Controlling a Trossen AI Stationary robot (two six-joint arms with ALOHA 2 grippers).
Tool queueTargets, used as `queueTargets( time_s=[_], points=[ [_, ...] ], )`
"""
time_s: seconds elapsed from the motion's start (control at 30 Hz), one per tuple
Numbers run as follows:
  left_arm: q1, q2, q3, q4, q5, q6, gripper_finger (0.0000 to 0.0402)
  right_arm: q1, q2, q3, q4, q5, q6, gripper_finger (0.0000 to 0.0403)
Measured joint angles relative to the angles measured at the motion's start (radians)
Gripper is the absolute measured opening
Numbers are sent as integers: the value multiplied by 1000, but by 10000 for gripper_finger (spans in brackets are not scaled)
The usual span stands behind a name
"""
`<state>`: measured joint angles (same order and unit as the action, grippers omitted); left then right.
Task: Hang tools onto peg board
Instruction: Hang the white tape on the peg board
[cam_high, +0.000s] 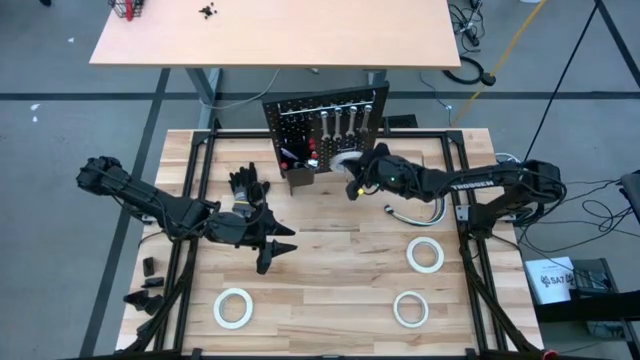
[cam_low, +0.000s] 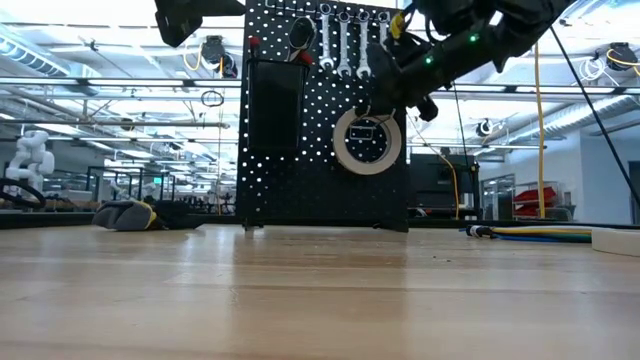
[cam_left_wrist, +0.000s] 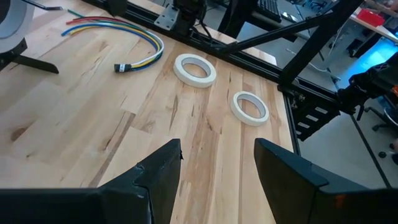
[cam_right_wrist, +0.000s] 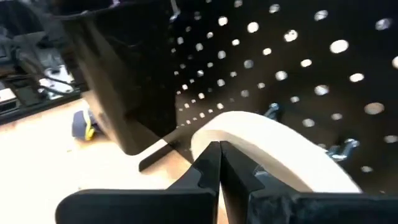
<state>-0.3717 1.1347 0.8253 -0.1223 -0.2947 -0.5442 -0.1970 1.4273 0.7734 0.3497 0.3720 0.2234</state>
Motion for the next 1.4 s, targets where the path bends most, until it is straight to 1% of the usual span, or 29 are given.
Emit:
queueTargets(
  time_s=[0.17,0.47,0.73,0.9,1.17,1.4],
  points=[
    [-2,0,0,0,0,0,205,-20,-3,0,0,21,-20,0],
    [-2,0,0,0,0,-1,205,-77,-2,0,5,21,-29,0],
    [-2,0,0,-1,1,1,205,-84,-4,0,3,24,-27,0],
    [-13,0,0,-50,32,2,205,-61,-40,0,5,22,-29,0],
    [-72,-3,0,-152,50,2,205,-10,-89,0,-7,21,-27,0],
    [-153,-3,0,-312,58,-30,205,107,-94,0,-47,19,67,0]
  ],
)
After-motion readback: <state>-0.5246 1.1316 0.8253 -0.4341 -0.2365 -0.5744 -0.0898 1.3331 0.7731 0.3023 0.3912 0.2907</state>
